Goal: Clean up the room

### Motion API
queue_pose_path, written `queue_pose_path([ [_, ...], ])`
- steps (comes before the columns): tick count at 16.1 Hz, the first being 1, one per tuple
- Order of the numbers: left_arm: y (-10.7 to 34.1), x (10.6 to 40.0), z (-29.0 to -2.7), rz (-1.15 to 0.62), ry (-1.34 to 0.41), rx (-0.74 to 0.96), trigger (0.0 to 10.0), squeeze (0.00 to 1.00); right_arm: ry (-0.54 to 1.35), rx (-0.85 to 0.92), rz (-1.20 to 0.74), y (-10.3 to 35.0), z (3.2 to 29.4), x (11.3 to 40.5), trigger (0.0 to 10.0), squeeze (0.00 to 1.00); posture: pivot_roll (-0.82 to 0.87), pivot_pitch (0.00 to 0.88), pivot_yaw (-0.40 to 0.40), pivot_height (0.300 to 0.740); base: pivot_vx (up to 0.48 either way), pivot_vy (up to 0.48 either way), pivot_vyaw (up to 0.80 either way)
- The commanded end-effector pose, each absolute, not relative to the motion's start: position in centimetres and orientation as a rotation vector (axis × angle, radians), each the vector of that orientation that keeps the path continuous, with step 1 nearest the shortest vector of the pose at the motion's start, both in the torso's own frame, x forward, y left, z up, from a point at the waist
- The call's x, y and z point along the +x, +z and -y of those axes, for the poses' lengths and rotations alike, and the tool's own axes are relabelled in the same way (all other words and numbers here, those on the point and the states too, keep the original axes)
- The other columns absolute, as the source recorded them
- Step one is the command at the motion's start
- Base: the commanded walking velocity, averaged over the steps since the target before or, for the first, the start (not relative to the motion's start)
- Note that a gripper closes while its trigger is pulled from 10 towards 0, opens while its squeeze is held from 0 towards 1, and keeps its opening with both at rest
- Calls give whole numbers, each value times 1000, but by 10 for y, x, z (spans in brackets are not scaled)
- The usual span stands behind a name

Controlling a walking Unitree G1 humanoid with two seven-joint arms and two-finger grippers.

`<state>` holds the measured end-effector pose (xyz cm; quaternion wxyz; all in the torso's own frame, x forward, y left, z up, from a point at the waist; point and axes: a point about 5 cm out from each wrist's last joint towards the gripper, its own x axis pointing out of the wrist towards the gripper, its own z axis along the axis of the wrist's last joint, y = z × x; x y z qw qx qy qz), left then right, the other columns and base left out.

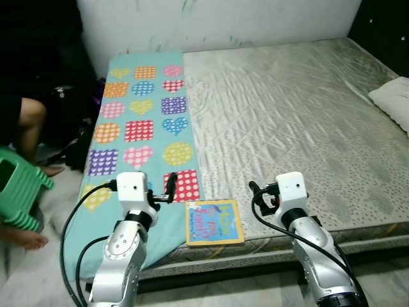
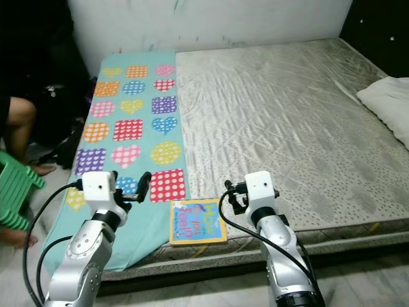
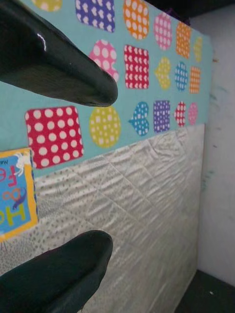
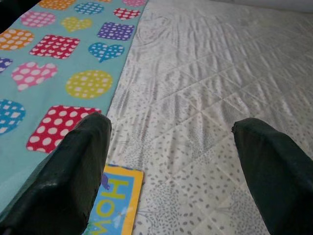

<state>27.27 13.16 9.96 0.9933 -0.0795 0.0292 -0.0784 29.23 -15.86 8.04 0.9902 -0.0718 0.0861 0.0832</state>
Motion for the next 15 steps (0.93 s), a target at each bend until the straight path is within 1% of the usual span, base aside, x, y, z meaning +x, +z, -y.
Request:
queue_pose_path([
  [1, 97, 271, -134, -65, -161, -157, 10000, 0, 176, -138, -172, 80, 155, 293, 10000, 0, -143, 73, 55, 740, 0, 0, 0],
  [5, 99, 270, -132, -51, -187, -166, 10000, 0, 169, -136, -167, 81, 156, 293, 10000, 0, -144, 71, 56, 740, 0, 0, 0],
  [11, 94, 271, -135, -87, -145, -162, 10000, 0, 165, -138, -168, 81, 157, 294, 10000, 0, -141, 68, 49, 740, 0, 0, 0],
  [15, 94, 271, -134, -90, -148, -165, 10000, 0, 164, -140, -170, 80, 158, 295, 10000, 0, -142, 69, 48, 740, 0, 422, 0],
])
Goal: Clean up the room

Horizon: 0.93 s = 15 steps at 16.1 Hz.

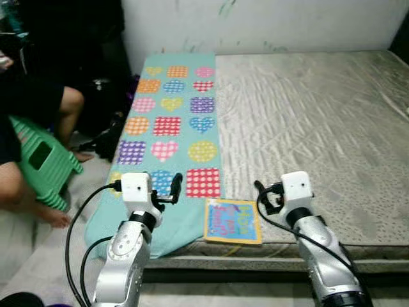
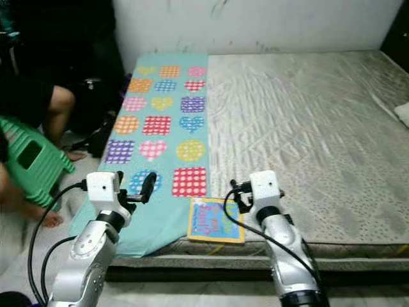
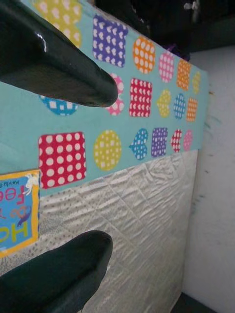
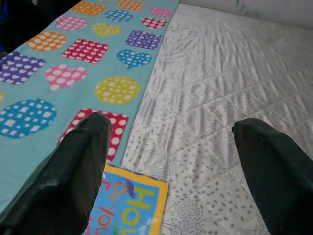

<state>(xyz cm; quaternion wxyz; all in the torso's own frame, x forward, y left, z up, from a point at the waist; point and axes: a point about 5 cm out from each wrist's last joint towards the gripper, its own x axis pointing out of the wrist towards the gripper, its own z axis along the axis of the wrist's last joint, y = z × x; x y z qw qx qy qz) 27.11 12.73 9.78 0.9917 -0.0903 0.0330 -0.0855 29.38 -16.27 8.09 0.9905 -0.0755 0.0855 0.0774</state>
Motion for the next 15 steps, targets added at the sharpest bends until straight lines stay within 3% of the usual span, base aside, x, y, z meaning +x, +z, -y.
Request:
queue_pose_path([
  [1, 94, 271, -134, -91, -148, -165, 10000, 0, 163, -141, -171, 80, 158, 294, 10000, 0, -143, 71, 48, 740, 0, 480, 0],
  [5, 94, 271, -133, -93, -150, -165, 10000, 0, 157, -142, -169, 80, 159, 294, 10000, 0, -144, 75, 48, 740, 0, 458, 0],
  [10, 97, 271, -132, -71, -172, -154, 10000, 0, 155, -146, -167, 80, 158, 294, 10000, 0, -143, 74, 53, 740, 0, 0, 0],
  [15, 98, 271, -131, -63, -184, -153, 10000, 0, 154, -149, -165, 79, 159, 294, 10000, 0, -144, 73, 55, 740, 0, -316, 0],
])
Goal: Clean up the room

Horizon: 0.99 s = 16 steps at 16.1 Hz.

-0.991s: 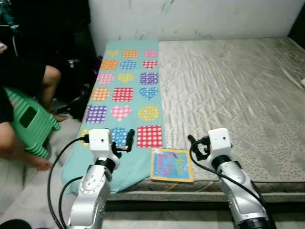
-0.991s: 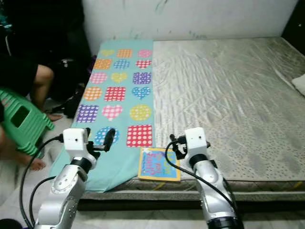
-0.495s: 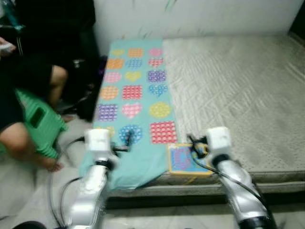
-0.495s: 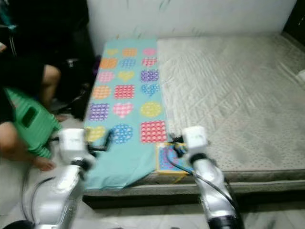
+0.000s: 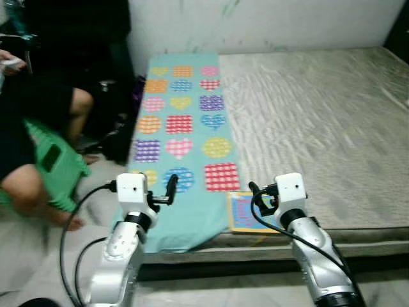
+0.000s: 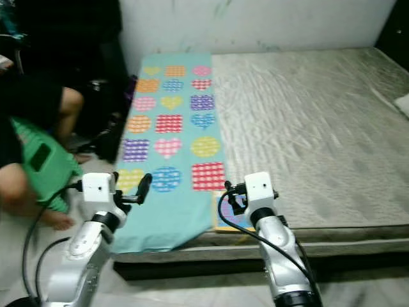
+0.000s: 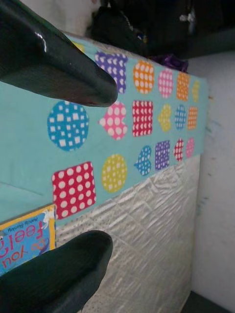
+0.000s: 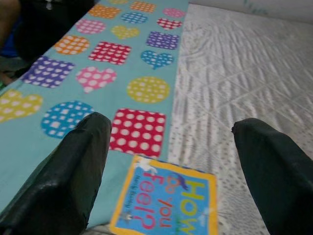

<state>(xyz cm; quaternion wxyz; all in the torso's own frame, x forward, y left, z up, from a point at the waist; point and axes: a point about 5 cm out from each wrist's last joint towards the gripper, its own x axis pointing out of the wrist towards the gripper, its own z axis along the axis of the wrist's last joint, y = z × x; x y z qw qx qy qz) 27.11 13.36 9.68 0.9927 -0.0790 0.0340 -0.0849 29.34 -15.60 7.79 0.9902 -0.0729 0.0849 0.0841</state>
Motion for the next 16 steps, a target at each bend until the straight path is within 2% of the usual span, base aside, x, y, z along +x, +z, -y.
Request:
queue_pose_path([
  [1, 98, 271, -131, -63, -184, -153, 10000, 0, 155, -150, -165, 79, 159, 294, 10000, 0, -144, 75, 54, 740, 0, -292, 0],
  [11, 97, 270, -131, -68, -186, -153, 10000, 0, 153, -154, -170, 78, 159, 293, 10000, 0, -145, 79, 53, 740, 0, -385, 0],
  [16, 100, 269, -129, -39, -208, -173, 10000, 0, 152, -153, -172, 77, 160, 294, 10000, 0, -143, 79, 53, 740, 0, 0, 0],
])
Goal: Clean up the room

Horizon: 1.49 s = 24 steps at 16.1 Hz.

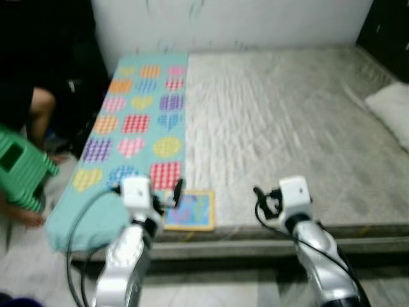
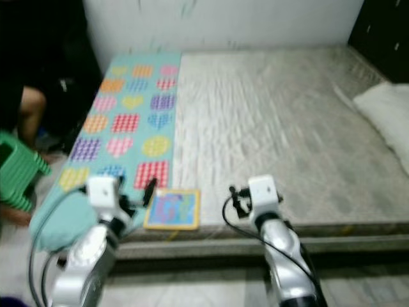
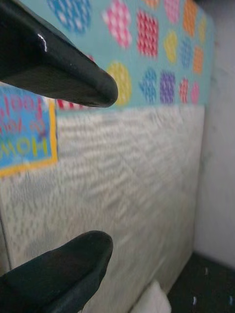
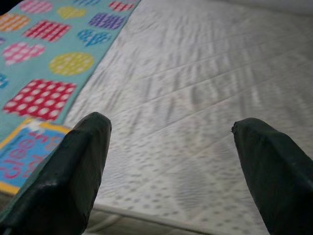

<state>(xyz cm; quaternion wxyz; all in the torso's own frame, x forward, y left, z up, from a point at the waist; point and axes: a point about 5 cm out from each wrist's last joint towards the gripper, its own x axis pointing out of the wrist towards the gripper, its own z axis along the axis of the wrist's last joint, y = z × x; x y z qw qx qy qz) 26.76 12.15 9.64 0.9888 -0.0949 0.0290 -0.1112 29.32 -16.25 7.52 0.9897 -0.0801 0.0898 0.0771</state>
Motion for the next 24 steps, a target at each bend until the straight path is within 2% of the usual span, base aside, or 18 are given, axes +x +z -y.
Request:
queue_pose_path([
  [1, 102, 269, -128, -27, -226, -176, 10000, 0, 151, -152, -172, 77, 160, 294, 10000, 0, -145, 78, 54, 740, 0, 0, 0],
  [19, 101, 268, -126, -24, -245, -179, 10000, 0, 158, -159, -176, 75, 160, 295, 10000, 0, -142, 74, 51, 740, 308, 0, 0],
  [24, 94, 270, -130, -71, -187, -161, 10000, 0, 160, -159, -177, 75, 160, 296, 10000, 0, -139, 73, 49, 740, 48, 0, 0],
])
